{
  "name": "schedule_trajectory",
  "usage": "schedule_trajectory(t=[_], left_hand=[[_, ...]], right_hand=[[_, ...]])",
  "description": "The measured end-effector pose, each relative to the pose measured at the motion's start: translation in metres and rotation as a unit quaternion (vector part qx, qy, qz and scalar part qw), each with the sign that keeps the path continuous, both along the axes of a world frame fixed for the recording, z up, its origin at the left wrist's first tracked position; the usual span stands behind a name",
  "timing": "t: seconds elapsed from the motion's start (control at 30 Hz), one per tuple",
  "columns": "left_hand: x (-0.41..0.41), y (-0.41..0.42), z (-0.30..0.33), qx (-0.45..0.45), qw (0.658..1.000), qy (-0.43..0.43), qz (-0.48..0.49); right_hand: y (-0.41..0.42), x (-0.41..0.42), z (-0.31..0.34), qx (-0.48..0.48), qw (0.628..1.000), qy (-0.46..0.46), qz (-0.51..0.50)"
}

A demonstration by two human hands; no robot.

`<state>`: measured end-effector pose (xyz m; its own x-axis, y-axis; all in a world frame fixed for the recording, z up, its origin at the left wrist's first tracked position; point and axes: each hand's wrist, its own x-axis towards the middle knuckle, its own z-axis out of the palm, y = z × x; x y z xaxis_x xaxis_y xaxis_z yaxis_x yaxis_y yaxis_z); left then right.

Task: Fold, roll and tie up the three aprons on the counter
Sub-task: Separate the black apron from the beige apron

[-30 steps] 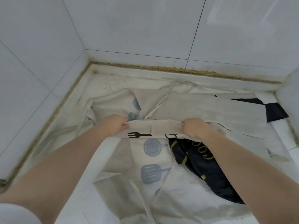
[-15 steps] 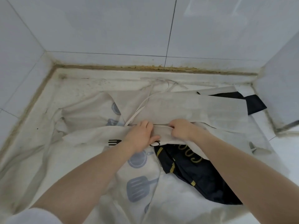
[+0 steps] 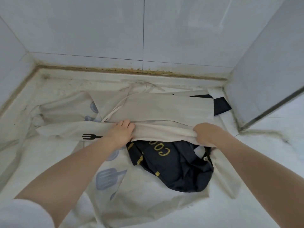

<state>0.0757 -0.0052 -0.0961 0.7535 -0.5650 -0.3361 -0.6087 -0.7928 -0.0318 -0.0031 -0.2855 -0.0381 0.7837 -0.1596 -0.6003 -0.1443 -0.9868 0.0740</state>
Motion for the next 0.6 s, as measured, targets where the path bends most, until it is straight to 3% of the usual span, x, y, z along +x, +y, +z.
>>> schedule_trajectory(t=[0.13, 0.2, 0.3, 0.37, 0.47, 0.5, 0.6], left_hand=[[-0.022, -0.048, 0.010, -0.125, 0.990, 0.064, -0.018], [-0.034, -0.072, 0.006, -0.175, 0.978, 0.109, 0.044], [-0.042, -0.093, -0.004, -0.165, 0.964, 0.129, 0.165], [-0.042, -0.102, -0.006, -0.143, 0.962, 0.115, 0.201], [-0.044, -0.111, -0.006, -0.120, 0.959, 0.096, 0.237], [-0.045, -0.113, -0.007, -0.111, 0.959, 0.089, 0.245], [-0.045, -0.116, -0.006, -0.088, 0.958, 0.086, 0.260]], right_hand=[[-0.031, -0.016, 0.000, 0.164, 0.984, -0.016, -0.068], [-0.046, -0.021, 0.002, 0.182, 0.980, -0.001, -0.074], [-0.073, -0.026, -0.010, 0.204, 0.969, 0.011, -0.136], [-0.088, -0.032, -0.015, 0.328, 0.911, -0.023, -0.249], [-0.097, -0.038, -0.021, 0.537, 0.755, -0.071, -0.370], [-0.098, -0.038, -0.024, 0.571, 0.723, -0.087, -0.379], [-0.099, -0.032, -0.024, 0.589, 0.708, -0.114, -0.373]])
